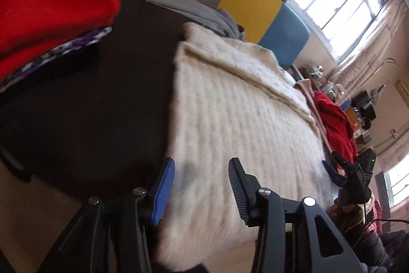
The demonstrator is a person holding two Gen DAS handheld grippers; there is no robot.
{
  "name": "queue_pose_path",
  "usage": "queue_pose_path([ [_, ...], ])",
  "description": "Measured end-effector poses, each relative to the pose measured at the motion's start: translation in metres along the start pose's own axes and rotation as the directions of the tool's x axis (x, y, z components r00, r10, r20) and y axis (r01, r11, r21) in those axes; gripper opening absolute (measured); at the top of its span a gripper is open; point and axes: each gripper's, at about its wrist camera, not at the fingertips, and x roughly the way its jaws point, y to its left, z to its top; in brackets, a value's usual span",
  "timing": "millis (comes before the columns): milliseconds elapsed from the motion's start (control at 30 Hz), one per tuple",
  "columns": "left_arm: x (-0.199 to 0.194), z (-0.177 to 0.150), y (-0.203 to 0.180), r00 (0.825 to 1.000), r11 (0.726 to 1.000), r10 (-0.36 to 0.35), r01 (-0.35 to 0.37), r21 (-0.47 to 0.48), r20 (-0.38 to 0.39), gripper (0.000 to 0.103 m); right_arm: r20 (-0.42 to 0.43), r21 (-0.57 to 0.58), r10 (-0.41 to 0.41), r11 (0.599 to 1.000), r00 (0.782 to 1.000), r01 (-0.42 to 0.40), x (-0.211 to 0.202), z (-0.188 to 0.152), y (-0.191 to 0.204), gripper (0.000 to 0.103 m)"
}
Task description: Fold clothes
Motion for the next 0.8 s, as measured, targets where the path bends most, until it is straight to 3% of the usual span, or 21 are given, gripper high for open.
queue_pose_path([
  [133, -0.001, -0.022, 0.015, 0.999, 0.999, 0.019, -0.02, -0.041, -0.027, 0.047, -0.068, -0.043, -0.009, 0.999, 0.998, 0.007, 0.008, 0.004, 0.004, 0.103],
  [267, 0.006, -0.036, 0.009, 0.998, 0.999, 0.04, -0.038, 0.027, -0.055, 0.048, -0.132, -0.057, 0.004, 0.998, 0.991, -0.011, 0.014, 0.011, 0.003, 0.103],
  [533, 0.007, -0.038, 0.007, 0.997, 0.996, 0.015, -0.008, 0.087, -0.072, 0.05, -0.183, -0.142, -0.108, 0.986, 0.977, 0.082, 0.019, 0.01, 0.02, 0.103],
  [633, 0.004, -0.041, 0.005, 0.997, 0.995, -0.012, 0.02, 0.094, -0.082, 0.05, -0.16, -0.132, -0.134, 0.985, 0.978, 0.113, -0.003, 0.005, 0.019, 0.102],
  [800, 0.011, -0.048, -0.006, 0.994, 0.989, -0.036, 0.05, 0.141, -0.1, 0.05, -0.081, -0.005, -0.132, 0.991, 0.988, 0.132, -0.065, -0.011, -0.008, 0.101],
])
